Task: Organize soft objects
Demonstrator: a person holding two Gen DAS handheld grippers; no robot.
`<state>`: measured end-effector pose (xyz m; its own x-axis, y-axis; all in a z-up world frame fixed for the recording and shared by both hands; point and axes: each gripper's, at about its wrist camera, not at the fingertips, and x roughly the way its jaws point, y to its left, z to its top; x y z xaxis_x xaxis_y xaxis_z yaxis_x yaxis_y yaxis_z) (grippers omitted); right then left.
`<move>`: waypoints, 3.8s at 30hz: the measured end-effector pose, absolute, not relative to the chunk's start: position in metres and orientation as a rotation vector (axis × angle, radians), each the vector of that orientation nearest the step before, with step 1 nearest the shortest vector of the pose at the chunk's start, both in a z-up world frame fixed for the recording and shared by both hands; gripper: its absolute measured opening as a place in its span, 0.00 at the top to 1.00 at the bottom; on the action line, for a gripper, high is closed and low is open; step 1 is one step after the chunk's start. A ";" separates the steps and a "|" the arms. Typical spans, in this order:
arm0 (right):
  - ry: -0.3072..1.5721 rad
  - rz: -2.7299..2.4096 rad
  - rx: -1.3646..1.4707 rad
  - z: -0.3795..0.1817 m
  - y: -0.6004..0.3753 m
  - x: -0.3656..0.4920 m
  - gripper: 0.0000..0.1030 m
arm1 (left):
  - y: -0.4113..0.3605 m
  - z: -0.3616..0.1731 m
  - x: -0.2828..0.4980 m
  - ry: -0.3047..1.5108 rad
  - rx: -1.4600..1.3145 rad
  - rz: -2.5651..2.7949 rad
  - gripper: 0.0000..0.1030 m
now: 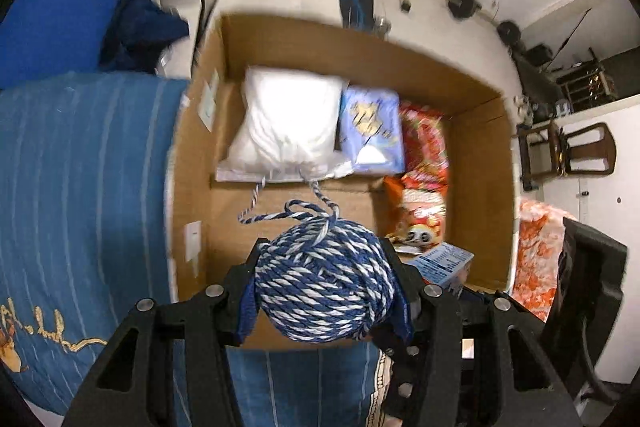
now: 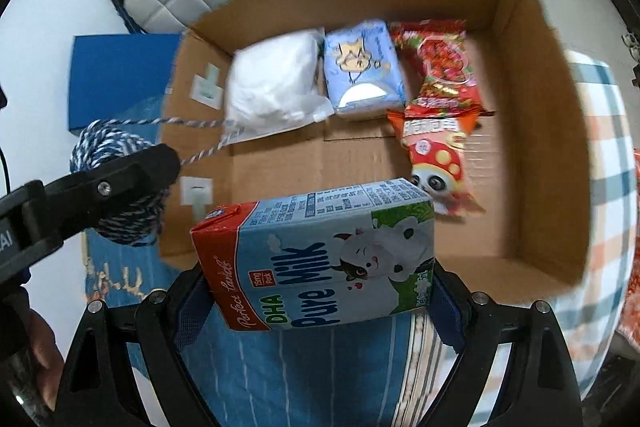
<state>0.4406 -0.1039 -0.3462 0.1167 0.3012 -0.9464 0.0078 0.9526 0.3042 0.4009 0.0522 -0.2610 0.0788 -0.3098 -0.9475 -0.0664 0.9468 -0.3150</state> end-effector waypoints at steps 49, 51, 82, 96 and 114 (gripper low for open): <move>1.597 0.043 0.017 -0.406 -0.107 0.495 0.08 | 0.017 -0.279 0.386 1.582 -0.164 -0.091 0.05; 1.575 0.044 0.010 -0.393 -0.106 0.484 0.08 | 0.025 -0.266 0.384 1.544 -0.154 -0.082 0.03; 1.106 0.083 0.004 -0.152 -0.150 0.285 0.01 | 0.015 -0.056 0.190 1.005 -0.060 0.016 0.01; 0.919 0.153 0.011 -0.044 -0.144 0.158 0.01 | 0.016 0.015 0.096 0.927 -0.074 0.016 0.01; 0.893 0.116 -0.003 -0.024 -0.155 0.130 0.01 | 0.016 0.032 0.073 0.861 -0.079 0.087 0.01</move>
<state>0.1301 -0.1547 -0.0241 0.6212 0.0993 -0.7774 -0.1019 0.9938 0.0456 0.0735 0.0162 0.0321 0.6488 0.0448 -0.7596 -0.1082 0.9936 -0.0338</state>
